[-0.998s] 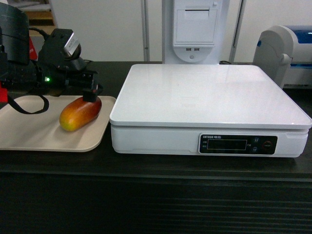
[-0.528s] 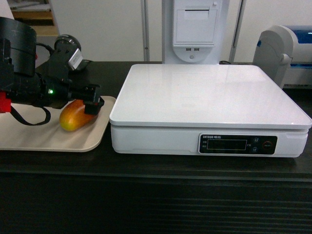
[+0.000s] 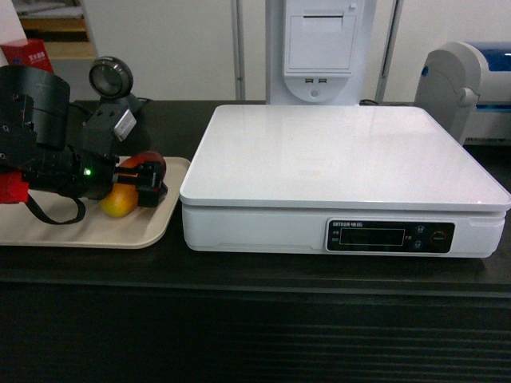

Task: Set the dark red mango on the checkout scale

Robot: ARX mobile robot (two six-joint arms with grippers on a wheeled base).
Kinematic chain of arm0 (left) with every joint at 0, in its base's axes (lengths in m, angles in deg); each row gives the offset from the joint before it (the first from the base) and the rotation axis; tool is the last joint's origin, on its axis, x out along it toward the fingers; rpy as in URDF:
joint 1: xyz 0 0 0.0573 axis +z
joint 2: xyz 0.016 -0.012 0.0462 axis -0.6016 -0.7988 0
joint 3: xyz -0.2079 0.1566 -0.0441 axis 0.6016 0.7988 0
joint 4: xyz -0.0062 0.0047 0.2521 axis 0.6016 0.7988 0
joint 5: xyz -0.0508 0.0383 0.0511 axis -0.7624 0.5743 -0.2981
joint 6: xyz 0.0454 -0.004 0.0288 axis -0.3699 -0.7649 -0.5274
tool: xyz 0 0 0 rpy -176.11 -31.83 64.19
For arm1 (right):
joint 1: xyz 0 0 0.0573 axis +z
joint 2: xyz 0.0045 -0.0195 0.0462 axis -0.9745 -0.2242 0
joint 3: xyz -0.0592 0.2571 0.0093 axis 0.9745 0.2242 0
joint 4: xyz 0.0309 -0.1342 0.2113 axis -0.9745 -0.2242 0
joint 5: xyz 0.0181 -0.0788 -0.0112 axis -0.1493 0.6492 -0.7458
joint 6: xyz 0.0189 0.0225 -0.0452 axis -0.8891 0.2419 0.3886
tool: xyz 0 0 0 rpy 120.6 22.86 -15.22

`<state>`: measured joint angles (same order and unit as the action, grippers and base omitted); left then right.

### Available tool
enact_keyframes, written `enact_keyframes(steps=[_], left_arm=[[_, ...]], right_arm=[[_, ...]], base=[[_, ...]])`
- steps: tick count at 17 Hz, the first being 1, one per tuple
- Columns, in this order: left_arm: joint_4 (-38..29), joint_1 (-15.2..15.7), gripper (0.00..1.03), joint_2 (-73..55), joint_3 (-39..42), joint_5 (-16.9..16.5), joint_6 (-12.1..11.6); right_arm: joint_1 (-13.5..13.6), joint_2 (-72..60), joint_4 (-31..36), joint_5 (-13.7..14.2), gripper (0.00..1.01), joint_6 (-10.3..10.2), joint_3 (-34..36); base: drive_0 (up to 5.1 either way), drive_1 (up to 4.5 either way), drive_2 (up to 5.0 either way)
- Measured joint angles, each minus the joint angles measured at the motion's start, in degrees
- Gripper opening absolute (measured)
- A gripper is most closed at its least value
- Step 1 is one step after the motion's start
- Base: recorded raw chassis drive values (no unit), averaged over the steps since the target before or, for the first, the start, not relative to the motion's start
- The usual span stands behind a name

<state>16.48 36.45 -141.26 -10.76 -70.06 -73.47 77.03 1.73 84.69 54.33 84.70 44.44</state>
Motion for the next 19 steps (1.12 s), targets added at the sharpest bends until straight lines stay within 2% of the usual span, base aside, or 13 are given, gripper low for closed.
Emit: enact_keyframes(steps=[2,4,5,6,9,14,17,19], left_arm=[[0.0,0.0,0.96,-0.3,-0.7,0.0,0.0],[0.0,0.0,0.76,-0.4,-0.7,0.1,0.0],[-0.1,0.0,0.70,-0.4,-0.7,0.2,0.0],[-0.2,0.0,0.68,-0.4,-0.7,0.2,0.0],[-1.8,0.0,0.67,-0.1,0.3,0.6,-0.1],[-10.8,-0.5,0.67,13.9,14.6,4.4,-3.8],[-11.5,-0.6,0.67,15.7,16.0,4.3,-4.0],[-12.9,-1.8,0.67,21.1,20.0,4.0,-4.0]], right_arm=[[0.0,0.0,0.0,0.0,0.98,0.0,0.0],[0.0,0.0,0.0,0.0,0.98,0.0,0.0],[0.0,0.0,0.0,0.0,0.98,0.0,0.0],[0.0,0.0,0.0,0.0,0.98,0.0,0.0],[0.0,0.0,0.0,0.0,0.98,0.0,0.0],[0.0,0.0,0.0,0.0,0.98,0.0,0.0],[0.0,0.0,0.0,0.0,0.98,0.0,0.0],[0.0,0.0,0.0,0.0,0.98,0.0,0.0]], base=[[0.0,0.00,0.0],[0.0,0.00,0.0],[0.0,0.00,0.0],[0.0,0.00,0.0],[0.0,0.00,0.0],[0.0,0.00,0.0],[0.0,0.00,0.0],[0.0,0.00,0.0]])
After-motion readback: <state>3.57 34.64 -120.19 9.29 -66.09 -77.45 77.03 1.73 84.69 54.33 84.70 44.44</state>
